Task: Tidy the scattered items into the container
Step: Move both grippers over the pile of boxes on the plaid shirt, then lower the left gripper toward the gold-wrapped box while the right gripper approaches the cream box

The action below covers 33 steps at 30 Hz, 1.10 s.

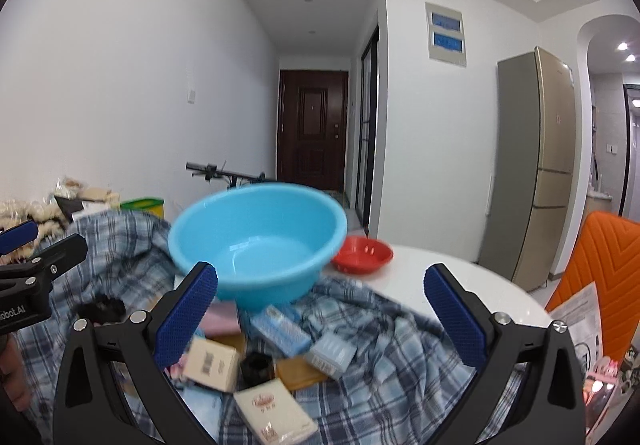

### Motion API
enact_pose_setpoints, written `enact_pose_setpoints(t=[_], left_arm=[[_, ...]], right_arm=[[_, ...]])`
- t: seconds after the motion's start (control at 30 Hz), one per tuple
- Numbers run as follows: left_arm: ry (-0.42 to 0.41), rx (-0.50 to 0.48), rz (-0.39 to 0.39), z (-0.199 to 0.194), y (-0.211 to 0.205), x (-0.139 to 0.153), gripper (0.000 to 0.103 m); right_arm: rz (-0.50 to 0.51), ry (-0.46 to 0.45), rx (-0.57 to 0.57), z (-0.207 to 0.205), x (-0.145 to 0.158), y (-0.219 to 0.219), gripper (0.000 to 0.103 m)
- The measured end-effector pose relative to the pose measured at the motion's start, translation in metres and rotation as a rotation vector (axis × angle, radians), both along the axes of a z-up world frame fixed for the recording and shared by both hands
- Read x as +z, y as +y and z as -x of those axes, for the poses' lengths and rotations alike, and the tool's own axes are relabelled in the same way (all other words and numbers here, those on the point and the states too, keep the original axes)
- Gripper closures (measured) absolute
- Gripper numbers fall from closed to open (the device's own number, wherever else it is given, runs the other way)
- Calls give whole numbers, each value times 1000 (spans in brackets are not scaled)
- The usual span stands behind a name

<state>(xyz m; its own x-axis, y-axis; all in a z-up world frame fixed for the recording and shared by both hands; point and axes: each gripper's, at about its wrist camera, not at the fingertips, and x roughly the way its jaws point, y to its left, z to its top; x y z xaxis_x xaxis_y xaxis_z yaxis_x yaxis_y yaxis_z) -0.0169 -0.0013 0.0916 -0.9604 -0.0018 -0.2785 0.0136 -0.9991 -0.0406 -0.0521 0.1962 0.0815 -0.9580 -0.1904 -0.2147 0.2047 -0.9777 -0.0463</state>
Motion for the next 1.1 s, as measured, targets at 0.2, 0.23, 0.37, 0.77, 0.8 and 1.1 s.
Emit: enact_pose_setpoints(t=[0.2, 0.23, 0.37, 0.77, 0.8, 1.1], left_arm=[[66, 10, -10, -6, -5, 43, 0], [77, 13, -9, -7, -5, 49, 0], [106, 19, -11, -11, -8, 65, 0], [-1, -10, 34, -5, -2, 65, 0], [-13, -3, 51, -4, 0, 64, 0], [-145, -3, 134, 8, 16, 41, 0]], right_arm=[[29, 57, 12, -5, 41, -2, 0], [34, 62, 15, -6, 46, -3, 0], [46, 79, 34, -9, 61, -4, 0], [8, -57, 63, -4, 59, -14, 0], [-2, -81, 63, -1, 56, -15, 0], [-62, -279, 96, 17, 28, -18, 0]])
